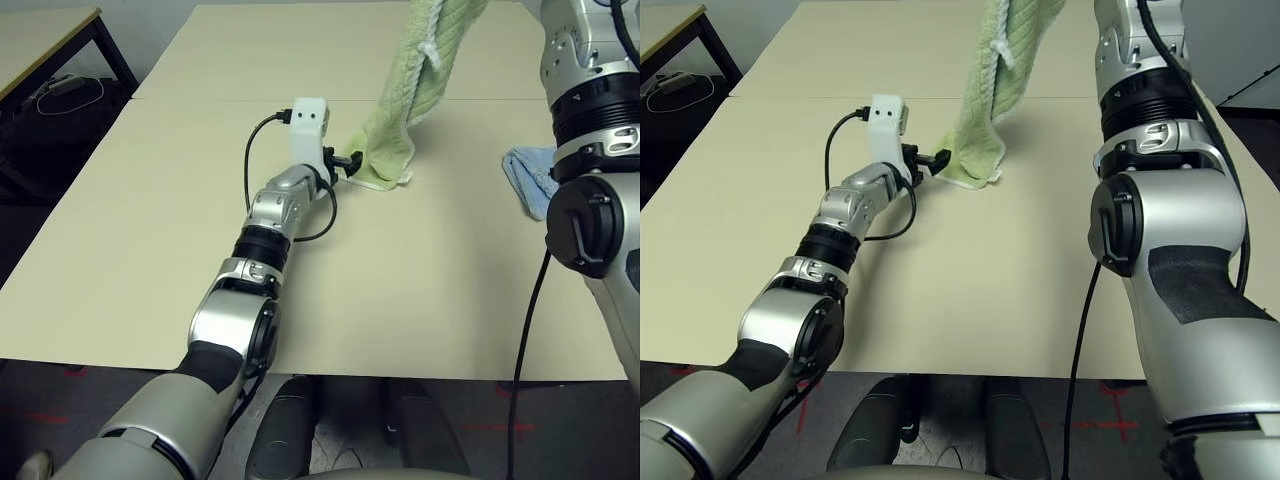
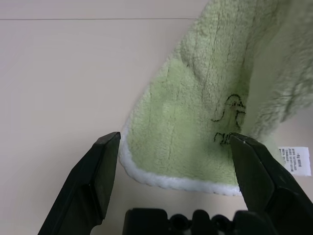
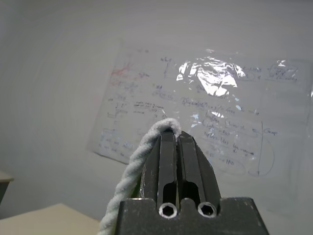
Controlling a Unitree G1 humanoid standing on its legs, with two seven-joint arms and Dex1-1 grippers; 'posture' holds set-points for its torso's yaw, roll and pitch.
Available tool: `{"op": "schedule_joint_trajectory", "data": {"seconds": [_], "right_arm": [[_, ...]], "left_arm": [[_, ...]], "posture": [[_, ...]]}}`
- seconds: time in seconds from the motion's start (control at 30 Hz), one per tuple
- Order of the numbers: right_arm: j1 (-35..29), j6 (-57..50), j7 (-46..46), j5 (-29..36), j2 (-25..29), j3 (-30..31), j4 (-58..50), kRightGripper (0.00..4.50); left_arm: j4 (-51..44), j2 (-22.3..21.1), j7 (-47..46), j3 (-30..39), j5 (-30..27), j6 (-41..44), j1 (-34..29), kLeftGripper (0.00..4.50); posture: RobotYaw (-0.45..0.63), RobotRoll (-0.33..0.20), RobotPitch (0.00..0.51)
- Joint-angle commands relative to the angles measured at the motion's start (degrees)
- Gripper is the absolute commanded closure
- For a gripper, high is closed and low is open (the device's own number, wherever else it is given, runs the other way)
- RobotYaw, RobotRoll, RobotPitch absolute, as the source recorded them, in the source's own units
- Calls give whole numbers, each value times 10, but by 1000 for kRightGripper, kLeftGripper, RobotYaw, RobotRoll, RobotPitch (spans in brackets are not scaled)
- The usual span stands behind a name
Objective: Fold the towel and set it aside.
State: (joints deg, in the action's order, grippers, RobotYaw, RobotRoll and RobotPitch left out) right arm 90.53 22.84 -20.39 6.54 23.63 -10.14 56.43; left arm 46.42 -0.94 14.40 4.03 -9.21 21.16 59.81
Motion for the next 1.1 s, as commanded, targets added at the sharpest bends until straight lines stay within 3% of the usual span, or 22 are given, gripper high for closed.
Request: {"op": "schedule_joint_trajectory", "data": {"seconds": [0.03,0.3,0.43,0.53,0.63,0.9,1.0,1.1], "right_arm": [[5,-1,-4,3,8,-3,-20,4459],[-21,-15,-6,4,-8,4,-36,4459],[-25,-13,-6,1,-15,6,-31,4459],[-26,-12,-5,0,-16,6,-30,4459],[-29,-11,-4,0,-16,5,-31,4459],[-31,-12,-2,0,-16,4,-34,4459],[-30,-14,4,-6,-16,8,-29,4459],[-30,-15,10,-11,-16,11,-21,4459]], "left_arm": [[-28,17,45,6,-31,5,12,0],[-198,14,112,-26,-85,154,-28,0],[-231,-20,130,-65,-68,214,-58,0],[-251,-77,154,-102,-37,213,-96,0],[-272,-91,156,-102,-43,226,-108,0],[-258,-30,105,-82,-45,215,-84,0],[-284,-3,103,-82,-59,240,-79,0],[-328,-2,128,-103,-71,271,-89,0]], "posture": [[83,0,146],[105,0,150],[102,0,151],[102,0,152],[109,0,151],[115,0,150],[111,0,150],[110,0,152]]}}
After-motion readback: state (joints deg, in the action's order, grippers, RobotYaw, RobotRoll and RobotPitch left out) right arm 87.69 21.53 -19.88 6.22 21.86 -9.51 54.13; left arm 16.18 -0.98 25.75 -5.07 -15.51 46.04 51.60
